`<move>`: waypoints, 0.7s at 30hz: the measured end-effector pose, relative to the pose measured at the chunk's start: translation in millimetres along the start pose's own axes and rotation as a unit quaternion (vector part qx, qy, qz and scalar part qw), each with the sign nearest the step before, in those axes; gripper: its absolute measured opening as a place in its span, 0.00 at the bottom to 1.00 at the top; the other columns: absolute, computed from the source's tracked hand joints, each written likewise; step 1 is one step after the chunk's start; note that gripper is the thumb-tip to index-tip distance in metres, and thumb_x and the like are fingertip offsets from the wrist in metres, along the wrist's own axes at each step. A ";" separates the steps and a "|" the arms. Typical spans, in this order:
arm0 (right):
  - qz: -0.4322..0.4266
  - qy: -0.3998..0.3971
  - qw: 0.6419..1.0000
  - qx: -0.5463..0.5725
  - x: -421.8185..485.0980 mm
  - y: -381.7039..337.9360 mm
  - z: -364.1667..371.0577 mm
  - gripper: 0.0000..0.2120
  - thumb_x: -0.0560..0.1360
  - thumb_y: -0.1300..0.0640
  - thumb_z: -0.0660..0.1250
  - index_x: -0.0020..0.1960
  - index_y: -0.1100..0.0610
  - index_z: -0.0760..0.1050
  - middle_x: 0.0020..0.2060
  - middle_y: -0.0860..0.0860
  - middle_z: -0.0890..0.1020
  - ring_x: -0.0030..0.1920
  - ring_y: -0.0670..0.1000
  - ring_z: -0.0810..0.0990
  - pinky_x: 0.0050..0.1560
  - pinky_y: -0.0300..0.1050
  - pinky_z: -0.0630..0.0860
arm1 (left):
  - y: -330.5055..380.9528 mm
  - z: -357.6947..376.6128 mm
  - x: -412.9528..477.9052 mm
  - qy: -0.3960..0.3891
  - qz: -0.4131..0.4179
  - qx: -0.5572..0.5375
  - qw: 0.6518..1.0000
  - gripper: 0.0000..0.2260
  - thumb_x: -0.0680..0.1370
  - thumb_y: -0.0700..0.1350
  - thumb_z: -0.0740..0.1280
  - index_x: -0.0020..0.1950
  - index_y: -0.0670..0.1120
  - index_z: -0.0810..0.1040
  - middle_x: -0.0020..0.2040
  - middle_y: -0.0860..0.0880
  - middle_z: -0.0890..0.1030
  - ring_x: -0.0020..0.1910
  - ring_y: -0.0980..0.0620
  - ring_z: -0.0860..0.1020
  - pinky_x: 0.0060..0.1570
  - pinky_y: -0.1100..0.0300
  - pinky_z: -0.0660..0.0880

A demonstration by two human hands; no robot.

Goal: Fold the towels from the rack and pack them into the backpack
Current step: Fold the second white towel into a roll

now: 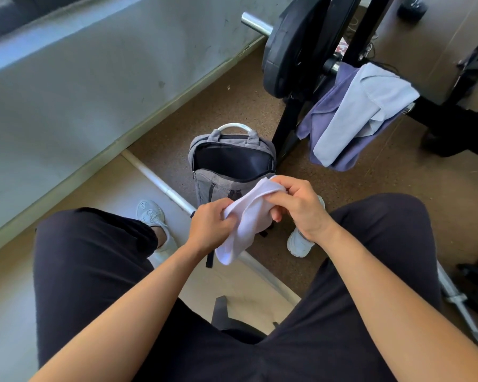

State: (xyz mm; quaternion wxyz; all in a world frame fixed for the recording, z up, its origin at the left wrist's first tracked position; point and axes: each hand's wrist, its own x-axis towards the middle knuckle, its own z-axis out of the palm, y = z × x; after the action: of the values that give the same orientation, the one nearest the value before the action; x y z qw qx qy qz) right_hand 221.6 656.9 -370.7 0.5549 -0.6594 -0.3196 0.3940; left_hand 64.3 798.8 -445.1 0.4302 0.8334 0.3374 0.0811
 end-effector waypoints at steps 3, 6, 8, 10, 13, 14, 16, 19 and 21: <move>0.002 0.104 0.994 0.016 2.7 -1.1 -8.6 0.09 0.76 0.62 0.66 0.44 0.69 0.77 0.32 0.62 0.75 0.31 0.51 0.73 0.32 0.43 0.71 | -15.2 -3.7 2.3 -0.074 -0.090 0.002 0.993 0.08 0.69 0.40 0.58 0.34 0.50 0.73 0.28 0.54 0.72 0.33 0.48 0.67 0.33 0.58 0.60; 0.010 0.210 0.978 0.011 7.1 1.0 -19.3 0.08 0.76 0.61 0.64 0.38 0.60 0.77 0.30 0.55 0.77 0.31 0.49 0.75 0.33 0.43 0.72 | -23.4 -4.4 2.4 -0.117 -0.120 -0.018 0.986 0.06 0.72 0.38 0.60 0.38 0.41 0.76 0.32 0.49 0.71 0.36 0.47 0.68 0.35 0.57 0.61; 0.021 0.269 0.963 0.026 9.7 2.1 -23.9 0.08 0.73 0.59 0.64 0.36 0.57 0.76 0.29 0.52 0.77 0.31 0.49 0.75 0.34 0.43 0.72 | -25.1 -3.2 0.0 -0.151 -0.129 -0.014 0.980 0.07 0.74 0.35 0.63 0.44 0.42 0.81 0.37 0.48 0.76 0.37 0.49 0.71 0.36 0.58 0.65; 0.033 0.311 0.948 0.052 12.0 3.4 -26.9 0.06 0.70 0.57 0.64 0.36 0.56 0.77 0.29 0.51 0.77 0.34 0.51 0.76 0.37 0.45 0.73 | -29.6 -0.7 -2.1 -0.184 -0.132 0.008 0.974 0.07 0.74 0.35 0.67 0.48 0.44 0.83 0.42 0.46 0.81 0.41 0.49 0.75 0.39 0.57 0.71; 0.042 0.333 0.938 0.084 13.1 5.5 -28.6 0.05 0.70 0.58 0.64 0.39 0.54 0.80 0.29 0.50 0.78 0.37 0.53 0.77 0.43 0.50 0.75 | -33.8 4.0 -4.5 -0.198 -0.121 0.046 0.972 0.06 0.74 0.37 0.70 0.47 0.45 0.84 0.46 0.43 0.84 0.44 0.46 0.79 0.44 0.53 0.78; 0.040 0.334 0.938 0.083 12.6 6.2 -28.7 0.05 0.71 0.58 0.65 0.40 0.54 0.80 0.30 0.50 0.79 0.38 0.53 0.78 0.44 0.51 0.75 | -33.8 5.4 -4.5 -0.192 -0.114 0.053 0.973 0.05 0.73 0.37 0.71 0.47 0.46 0.84 0.45 0.44 0.84 0.45 0.45 0.81 0.46 0.50 0.79; 0.035 0.338 0.937 0.082 11.2 6.9 -30.1 0.06 0.73 0.58 0.65 0.45 0.54 0.81 0.34 0.51 0.81 0.40 0.52 0.79 0.46 0.50 0.77 | -32.5 6.2 -4.2 -0.173 -0.105 0.054 0.978 0.04 0.72 0.38 0.73 0.44 0.47 0.83 0.43 0.47 0.84 0.46 0.44 0.82 0.47 0.49 0.81; 0.029 0.324 0.938 0.117 11.6 7.5 -38.0 0.08 0.76 0.59 0.65 0.51 0.54 0.81 0.43 0.53 0.82 0.47 0.53 0.81 0.51 0.49 0.79 | -30.2 6.4 -3.7 -0.144 -0.102 0.038 0.983 0.05 0.71 0.41 0.76 0.41 0.47 0.81 0.40 0.48 0.84 0.44 0.44 0.82 0.43 0.51 0.81; 0.024 0.302 0.937 0.175 12.0 5.9 -44.0 0.08 0.78 0.62 0.63 0.52 0.55 0.81 0.46 0.55 0.81 0.50 0.54 0.80 0.52 0.48 0.79 | -29.3 6.4 -4.0 -0.132 -0.095 0.025 0.986 0.07 0.71 0.42 0.77 0.40 0.47 0.79 0.40 0.47 0.84 0.42 0.45 0.82 0.41 0.51 0.80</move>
State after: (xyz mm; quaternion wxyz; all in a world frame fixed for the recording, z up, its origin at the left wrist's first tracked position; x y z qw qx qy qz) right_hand 265.7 645.0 -375.3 0.7220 -0.6475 -0.0469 0.2394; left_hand 49.5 803.8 -471.0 0.4555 0.8116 0.3572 -0.0792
